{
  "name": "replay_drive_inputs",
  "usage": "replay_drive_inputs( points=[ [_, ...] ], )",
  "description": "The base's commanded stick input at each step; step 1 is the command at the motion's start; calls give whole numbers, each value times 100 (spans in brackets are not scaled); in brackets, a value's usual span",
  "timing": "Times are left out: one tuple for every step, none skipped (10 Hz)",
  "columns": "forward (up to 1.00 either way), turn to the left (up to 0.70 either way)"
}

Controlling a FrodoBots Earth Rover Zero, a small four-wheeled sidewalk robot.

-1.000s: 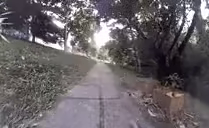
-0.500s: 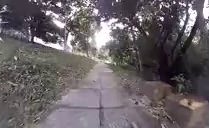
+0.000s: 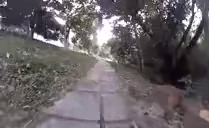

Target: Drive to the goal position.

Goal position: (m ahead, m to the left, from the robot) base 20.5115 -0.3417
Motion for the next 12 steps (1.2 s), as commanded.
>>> replay_drive_inputs(
  points=[
    [70,0],
    [70,0],
    [70,0],
    [70,0],
    [70,0],
    [70,0],
    [70,0],
    [70,0],
    [70,0],
    [70,0],
    [70,0],
    [70,0]
  ],
)
